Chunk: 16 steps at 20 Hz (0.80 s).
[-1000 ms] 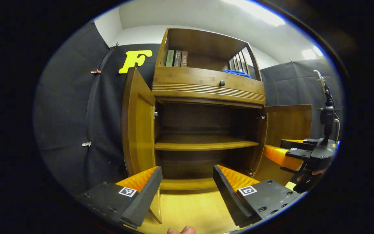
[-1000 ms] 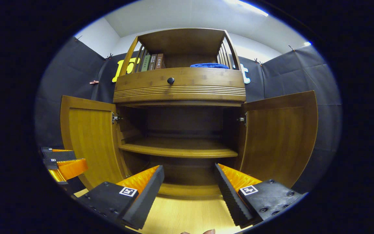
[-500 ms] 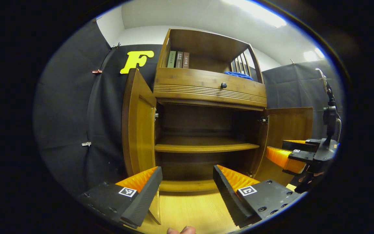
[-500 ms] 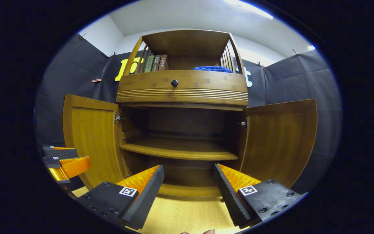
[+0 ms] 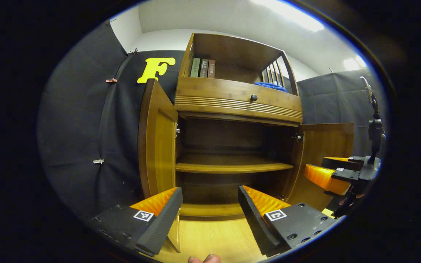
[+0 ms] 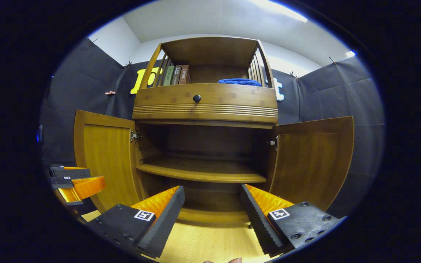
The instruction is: Open the right door of the double-door shoe cabinet with the right hand, and open the left door with the left hand.
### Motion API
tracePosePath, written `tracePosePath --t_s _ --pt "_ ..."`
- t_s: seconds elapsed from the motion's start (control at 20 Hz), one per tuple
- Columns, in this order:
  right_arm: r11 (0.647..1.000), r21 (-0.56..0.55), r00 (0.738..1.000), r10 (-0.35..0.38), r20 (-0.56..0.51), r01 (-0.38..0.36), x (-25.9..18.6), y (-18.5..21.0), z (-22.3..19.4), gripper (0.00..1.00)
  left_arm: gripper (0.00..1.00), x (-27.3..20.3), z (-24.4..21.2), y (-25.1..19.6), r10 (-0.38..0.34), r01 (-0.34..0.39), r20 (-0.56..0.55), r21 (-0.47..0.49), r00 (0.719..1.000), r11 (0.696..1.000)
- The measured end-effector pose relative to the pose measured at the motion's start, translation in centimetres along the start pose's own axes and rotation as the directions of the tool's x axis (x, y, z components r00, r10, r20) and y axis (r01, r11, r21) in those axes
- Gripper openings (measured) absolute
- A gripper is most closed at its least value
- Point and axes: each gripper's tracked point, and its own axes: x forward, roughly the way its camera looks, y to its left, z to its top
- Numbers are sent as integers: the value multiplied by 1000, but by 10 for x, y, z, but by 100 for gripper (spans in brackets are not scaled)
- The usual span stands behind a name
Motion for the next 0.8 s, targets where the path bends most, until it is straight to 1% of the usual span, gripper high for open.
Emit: tracePosePath --t_s 0.05,0.1,0.35,0.4,0.45,0.55,0.6,0.65,0.8 --pt "1000 -1 1000 -1 -1 1 -1 0 0 98 95 0 0 0 2 -2 -1 2 1000 1000" --pt "1000 -2 1000 -1 0 1 -2 -1 0 98 93 -1 1 -1 1 -1 2 1 1000 1000" --pt "1000 6 1000 -2 3 2 -4 -4 3 98 93 -6 2 -4 1 -1 1 14 1000 1000" --pt "1000 7 1000 -2 4 2 -4 -4 3 98 95 -6 3 -4 2 -2 3 14 1000 1000" --pt "1000 7 1000 0 6 0 -4 -3 4 98 95 -7 4 -5 2 -2 2 15 1000 1000" --pt "1000 8 1000 5 6 -5 -4 -3 4 98 95 -8 5 -4 6 -6 4 20 1000 1000" --pt "1000 9 1000 8 4 -8 -3 -3 4 98 93 -9 5 -5 8 -9 2 24 1000 1000" --pt "1000 10 1000 10 4 -10 -3 -2 5 98 95 -10 6 -5 12 -12 4 27 1000 1000" --pt "1000 7 1000 15 8 -15 -4 -4 8 98 95 -9 7 -5 19 -19 3 26 1000 999"
